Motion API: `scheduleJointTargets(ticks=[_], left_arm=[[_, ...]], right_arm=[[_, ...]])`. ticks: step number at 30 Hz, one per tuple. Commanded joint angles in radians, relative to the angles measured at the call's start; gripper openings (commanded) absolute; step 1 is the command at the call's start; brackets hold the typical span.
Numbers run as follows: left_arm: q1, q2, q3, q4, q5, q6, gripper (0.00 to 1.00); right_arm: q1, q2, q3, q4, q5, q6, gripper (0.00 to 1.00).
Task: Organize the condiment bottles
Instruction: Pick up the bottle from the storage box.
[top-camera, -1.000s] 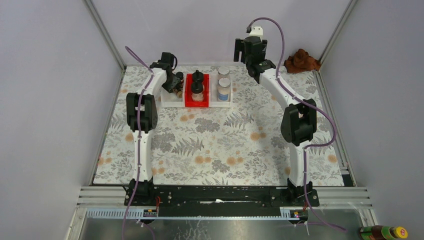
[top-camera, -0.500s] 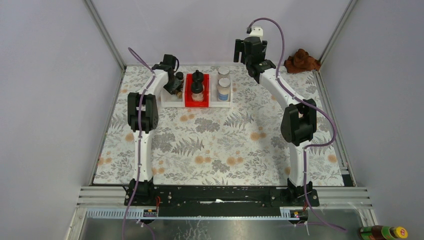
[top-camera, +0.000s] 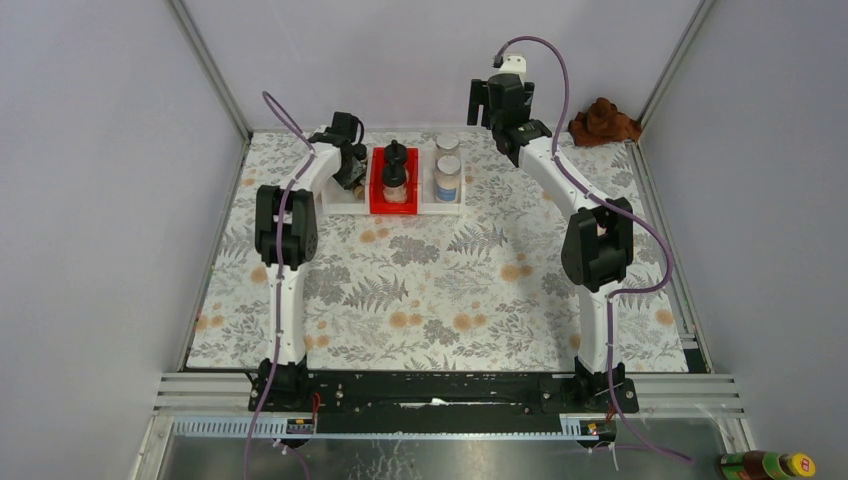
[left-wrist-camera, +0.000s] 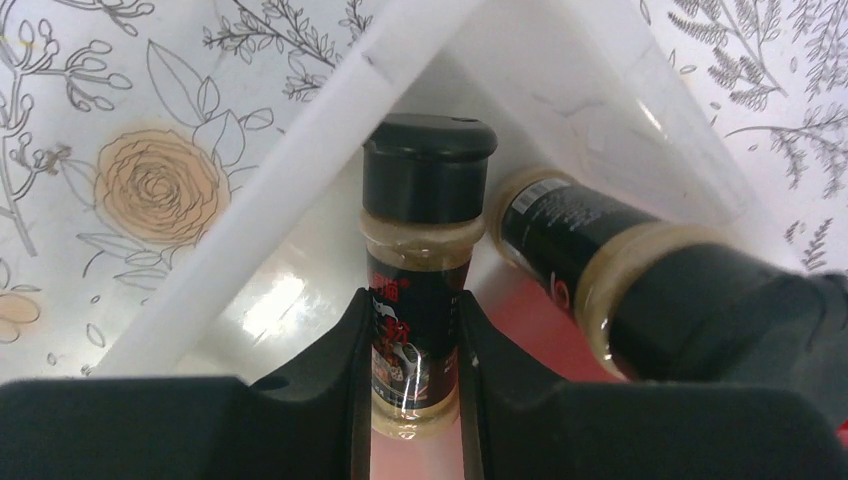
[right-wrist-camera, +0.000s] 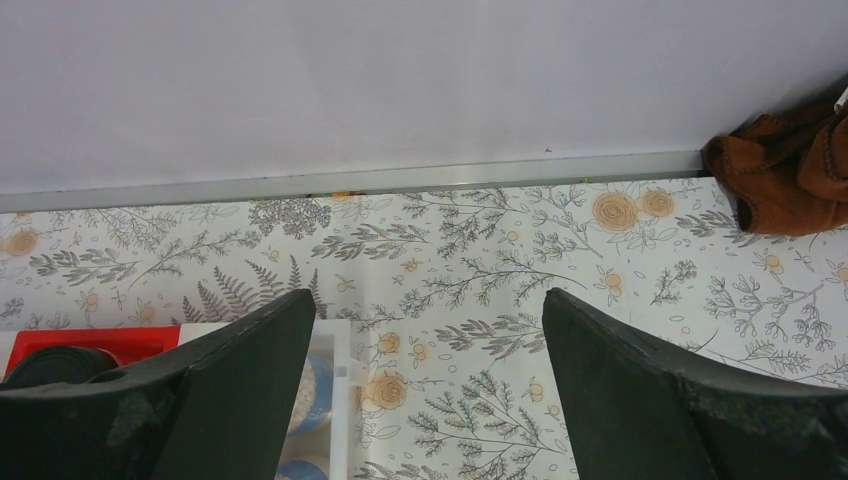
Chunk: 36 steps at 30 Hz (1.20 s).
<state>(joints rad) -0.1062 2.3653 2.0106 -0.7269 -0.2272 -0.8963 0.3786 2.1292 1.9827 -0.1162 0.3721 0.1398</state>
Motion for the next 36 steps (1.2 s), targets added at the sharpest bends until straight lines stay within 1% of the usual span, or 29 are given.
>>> scheduleJointTargets(ticks=[1, 7, 12, 23, 27, 30, 36], left_arm=[[-0.034, -0.060, -0.044, 0.000, -0.089, 0.076, 0.15], [-0.067, -0.112, -0.084, 0.017, -0.188, 0.140, 0.14], [-0.085, -0.176, -0.168, 0.082, -0.249, 0.167, 0.14], [-0.111, -0.338, -0.400, 0.312, -0.343, 0.219, 0.11], [-0.117, -0.414, -0.479, 0.406, -0.352, 0.260, 0.10], [-0.121, -0.470, -0.524, 0.474, -0.347, 0.301, 0.09], [-0.133, -0.582, -0.584, 0.595, -0.261, 0.412, 0.08]], right_arm=[[-0.003, -0.059, -0.003, 0.030, -0.017, 0.015, 0.92], [-0.001, -0.094, -0.034, 0.046, -0.017, 0.012, 0.92], [0.000, -0.111, -0.039, 0.047, -0.025, 0.011, 0.92], [0.003, -0.122, -0.003, 0.020, -0.059, 0.009, 0.92], [0.005, -0.119, 0.038, -0.023, -0.096, 0.024, 0.92], [0.004, -0.114, 0.079, -0.062, -0.154, 0.047, 0.92], [0.006, -0.094, 0.174, -0.145, -0.298, 0.112, 0.91]])
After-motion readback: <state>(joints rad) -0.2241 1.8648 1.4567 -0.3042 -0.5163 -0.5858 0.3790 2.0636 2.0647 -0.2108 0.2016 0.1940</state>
